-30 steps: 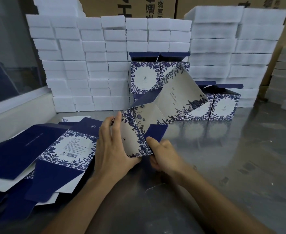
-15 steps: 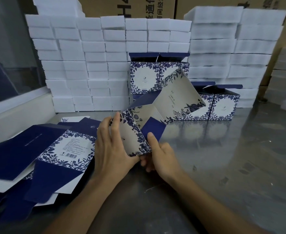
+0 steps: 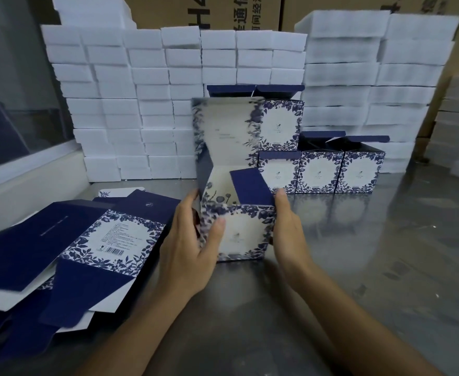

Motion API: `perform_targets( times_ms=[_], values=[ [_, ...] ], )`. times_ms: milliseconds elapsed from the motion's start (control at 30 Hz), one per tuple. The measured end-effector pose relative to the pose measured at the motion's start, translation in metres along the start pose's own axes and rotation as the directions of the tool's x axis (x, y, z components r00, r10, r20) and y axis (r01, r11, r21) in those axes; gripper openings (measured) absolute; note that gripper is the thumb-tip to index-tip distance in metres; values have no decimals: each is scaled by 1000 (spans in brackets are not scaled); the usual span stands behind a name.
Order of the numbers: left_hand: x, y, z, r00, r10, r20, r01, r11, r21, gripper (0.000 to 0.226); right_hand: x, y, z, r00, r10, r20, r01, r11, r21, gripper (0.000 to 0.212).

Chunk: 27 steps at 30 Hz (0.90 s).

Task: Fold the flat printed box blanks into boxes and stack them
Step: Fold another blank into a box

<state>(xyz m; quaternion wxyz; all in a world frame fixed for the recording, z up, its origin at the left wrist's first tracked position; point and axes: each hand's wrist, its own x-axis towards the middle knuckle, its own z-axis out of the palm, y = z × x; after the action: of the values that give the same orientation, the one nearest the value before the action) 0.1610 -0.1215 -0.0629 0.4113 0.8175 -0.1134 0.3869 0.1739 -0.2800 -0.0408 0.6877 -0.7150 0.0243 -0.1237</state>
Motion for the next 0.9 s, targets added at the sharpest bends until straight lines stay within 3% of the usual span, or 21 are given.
perform_targets(
  times_ms=[100,300,433,533,600,667,800,900],
  values=[
    [2,0,-1,1000,0,-7,-1,994,-113,61,1,0,-4,999,42,-5,-42,999,18,105],
    [4,5,-3,997,83,11,-81,990,-119,50,4,3,-9,999,39,-10,-39,999,-1,110],
    [7,9,-4,998,41,-42,-49,977,-209,41,2,1,-8,1000,9,-22,-8,999,50,96],
    [12,12,-6,997,-59,-51,36,927,-374,26,-1,2,-4,998,-59,-6,59,997,51,80],
    [15,12,-7,974,-226,-12,184,820,-542,16,-2,3,-1,991,-132,8,131,990,56,68],
    [18,6,-8,932,-363,16,299,740,-603,24,-3,3,2,978,-206,21,205,977,61,60],
    [19,-3,-8,913,-401,77,363,710,-603,65,-8,-1,1,962,-264,72,266,964,-17,42],
    [20,-3,-10,915,-393,93,360,687,-631,70,-8,-7,-2,975,-182,128,192,979,-66,54]
  ],
)
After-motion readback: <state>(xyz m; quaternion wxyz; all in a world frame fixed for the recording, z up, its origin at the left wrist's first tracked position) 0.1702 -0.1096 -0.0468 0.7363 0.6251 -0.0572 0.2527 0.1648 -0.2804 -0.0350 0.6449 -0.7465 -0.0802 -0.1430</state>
